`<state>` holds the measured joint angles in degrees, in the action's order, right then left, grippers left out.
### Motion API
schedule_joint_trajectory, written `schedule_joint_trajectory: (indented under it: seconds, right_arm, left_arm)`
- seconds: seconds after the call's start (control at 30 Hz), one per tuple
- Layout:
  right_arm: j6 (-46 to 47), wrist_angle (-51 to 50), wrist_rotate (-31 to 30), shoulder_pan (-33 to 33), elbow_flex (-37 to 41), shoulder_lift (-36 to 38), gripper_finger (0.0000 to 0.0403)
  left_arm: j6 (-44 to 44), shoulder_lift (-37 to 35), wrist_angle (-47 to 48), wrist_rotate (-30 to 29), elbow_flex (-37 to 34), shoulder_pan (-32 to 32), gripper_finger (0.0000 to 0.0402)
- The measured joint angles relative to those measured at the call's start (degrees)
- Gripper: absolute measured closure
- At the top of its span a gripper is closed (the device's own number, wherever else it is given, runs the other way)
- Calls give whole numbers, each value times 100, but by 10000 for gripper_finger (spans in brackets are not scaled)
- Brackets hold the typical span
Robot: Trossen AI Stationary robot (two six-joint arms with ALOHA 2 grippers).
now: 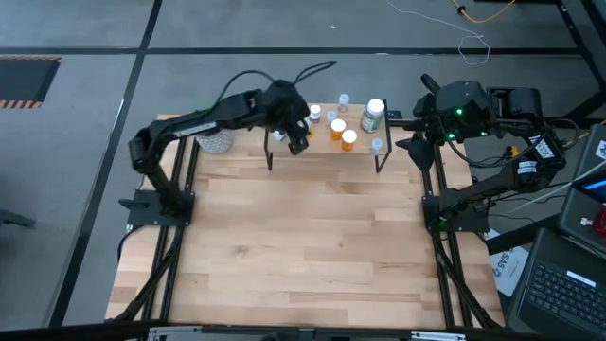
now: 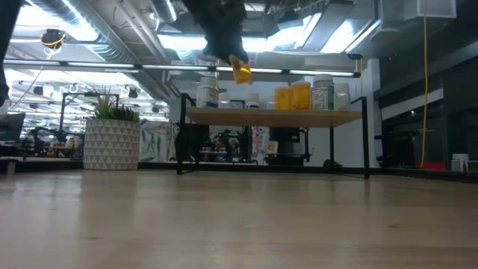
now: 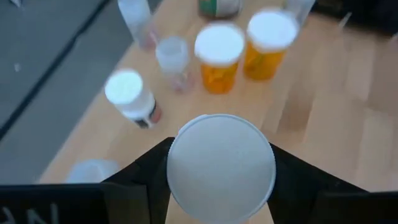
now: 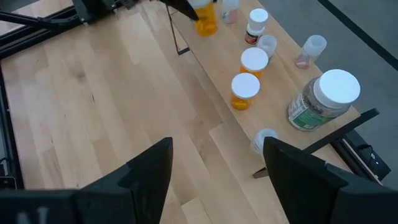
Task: Pick and place medicine bottles onto shelf by color
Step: Put the orange pill bottle on the shelf
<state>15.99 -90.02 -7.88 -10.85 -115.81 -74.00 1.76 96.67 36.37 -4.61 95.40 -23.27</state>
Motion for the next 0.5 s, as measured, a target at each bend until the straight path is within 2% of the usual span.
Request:
schedule_joint_trajectory:
  seconds: [0.17, 0.5]
  right_arm:
    - [-4, 0, -2, 0, 0, 0, 152]
    - [-127, 0, 0, 0, 0, 0, 152]
  left_arm:
    - [-2, 447, 330, 272, 234, 4, 210]
    - [35, 803, 359, 214, 238, 39, 210]
